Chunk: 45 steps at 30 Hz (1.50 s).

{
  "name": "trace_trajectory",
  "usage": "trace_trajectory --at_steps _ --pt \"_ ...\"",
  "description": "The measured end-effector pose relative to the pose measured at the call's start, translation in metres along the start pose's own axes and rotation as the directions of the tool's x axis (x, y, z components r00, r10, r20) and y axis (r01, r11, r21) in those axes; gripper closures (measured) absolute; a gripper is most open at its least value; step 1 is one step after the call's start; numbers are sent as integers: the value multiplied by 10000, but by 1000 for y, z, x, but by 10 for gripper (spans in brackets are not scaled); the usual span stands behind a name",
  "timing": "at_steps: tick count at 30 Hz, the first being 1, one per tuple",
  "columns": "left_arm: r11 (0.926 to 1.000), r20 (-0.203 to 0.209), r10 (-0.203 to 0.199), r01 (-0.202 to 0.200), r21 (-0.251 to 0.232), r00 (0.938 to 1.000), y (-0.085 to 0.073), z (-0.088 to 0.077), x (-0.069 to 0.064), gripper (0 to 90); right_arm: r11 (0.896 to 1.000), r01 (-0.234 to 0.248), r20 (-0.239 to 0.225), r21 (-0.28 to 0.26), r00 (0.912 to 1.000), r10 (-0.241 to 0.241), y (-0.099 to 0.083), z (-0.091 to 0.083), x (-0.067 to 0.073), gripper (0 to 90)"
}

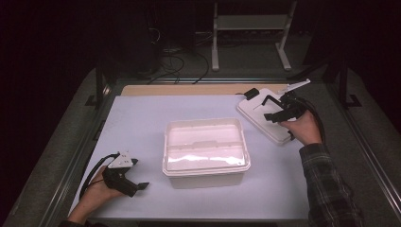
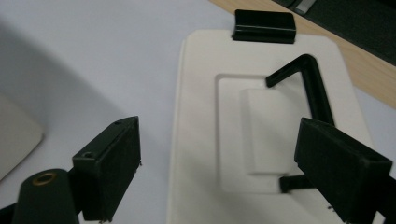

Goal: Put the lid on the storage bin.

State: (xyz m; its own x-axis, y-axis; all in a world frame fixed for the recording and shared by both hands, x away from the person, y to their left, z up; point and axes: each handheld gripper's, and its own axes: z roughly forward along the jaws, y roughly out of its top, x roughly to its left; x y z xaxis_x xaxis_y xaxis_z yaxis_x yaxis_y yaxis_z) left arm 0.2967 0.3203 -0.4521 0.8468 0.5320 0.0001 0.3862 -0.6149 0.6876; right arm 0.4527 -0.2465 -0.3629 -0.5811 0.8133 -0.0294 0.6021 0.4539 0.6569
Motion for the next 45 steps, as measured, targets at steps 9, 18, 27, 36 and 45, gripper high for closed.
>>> trace_trajectory --at_steps 9,18,27,36,45 --pt "10000 11 -12 12 -2 10000 0 0 0 0 9961 -157 80 864 9999 151 23 27 -34 151" --pt "10000 11 -14 14 -5 10000 0 0 0 0 9745 -403 203 2208 9991 367 35 58 -68 350" --pt "10000 16 -20 20 -3 10000 0 0 0 0 9503 -138 59 3110 9999 126 39 69 -72 719" --pt "10000 18 -23 23 -9 10000 0 0 0 0 9435 234 -253 3306 9996 -159 41 64 -63 839" --pt "10000 9 4 -4 12 10000 0 0 0 0 9607 329 -597 2757 9981 -171 58 22 -48 842"
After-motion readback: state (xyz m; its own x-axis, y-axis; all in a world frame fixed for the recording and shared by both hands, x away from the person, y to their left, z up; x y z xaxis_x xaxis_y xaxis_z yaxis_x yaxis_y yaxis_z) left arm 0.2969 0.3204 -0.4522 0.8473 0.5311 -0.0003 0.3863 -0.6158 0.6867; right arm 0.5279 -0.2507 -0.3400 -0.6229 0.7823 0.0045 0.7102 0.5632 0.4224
